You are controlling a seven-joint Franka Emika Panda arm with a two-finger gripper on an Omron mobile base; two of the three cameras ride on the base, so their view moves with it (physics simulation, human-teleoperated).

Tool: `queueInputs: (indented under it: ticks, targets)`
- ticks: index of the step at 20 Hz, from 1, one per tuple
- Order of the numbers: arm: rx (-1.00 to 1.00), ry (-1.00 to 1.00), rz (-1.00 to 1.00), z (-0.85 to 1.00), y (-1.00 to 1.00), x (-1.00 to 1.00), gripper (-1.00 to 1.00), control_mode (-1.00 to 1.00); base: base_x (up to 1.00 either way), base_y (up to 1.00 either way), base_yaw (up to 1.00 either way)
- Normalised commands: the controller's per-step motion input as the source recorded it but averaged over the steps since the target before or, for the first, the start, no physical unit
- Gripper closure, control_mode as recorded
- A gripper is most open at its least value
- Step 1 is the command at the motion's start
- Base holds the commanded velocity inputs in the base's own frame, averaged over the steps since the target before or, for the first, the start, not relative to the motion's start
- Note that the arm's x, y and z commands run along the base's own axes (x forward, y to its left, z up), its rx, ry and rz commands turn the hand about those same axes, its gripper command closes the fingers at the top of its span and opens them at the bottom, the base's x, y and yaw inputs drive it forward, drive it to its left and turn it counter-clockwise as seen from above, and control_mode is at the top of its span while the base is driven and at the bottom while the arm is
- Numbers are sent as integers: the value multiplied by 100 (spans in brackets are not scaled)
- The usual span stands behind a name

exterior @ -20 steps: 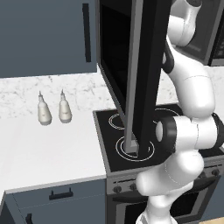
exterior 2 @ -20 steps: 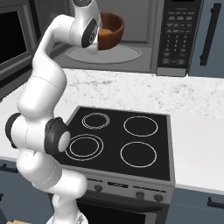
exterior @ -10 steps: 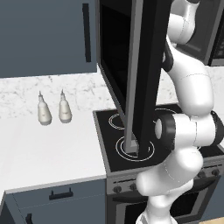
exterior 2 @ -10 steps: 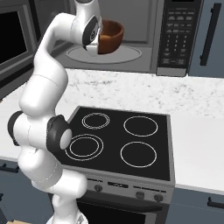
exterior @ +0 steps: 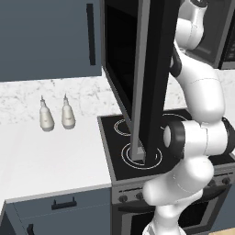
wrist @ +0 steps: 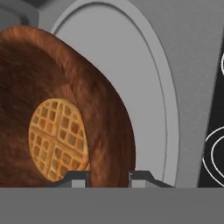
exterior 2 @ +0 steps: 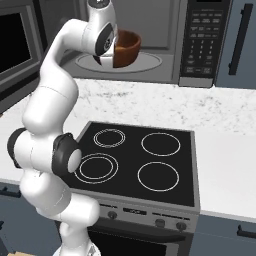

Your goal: Open the microwave, place the bowl with waffle inside the microwave, then close the microwave door and turn it on.

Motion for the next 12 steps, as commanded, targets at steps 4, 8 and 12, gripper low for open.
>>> queueInputs:
  ticks: [4, 8, 12]
  targets:
    - [-3, 8, 2, -16, 0, 0, 100, -100, 0, 0, 0]
    - [-2, 4, 2, 0, 0, 0, 100, -100, 0, 0, 0]
    - [0, 2, 2, 0, 0, 0, -100, -100, 0, 0, 0]
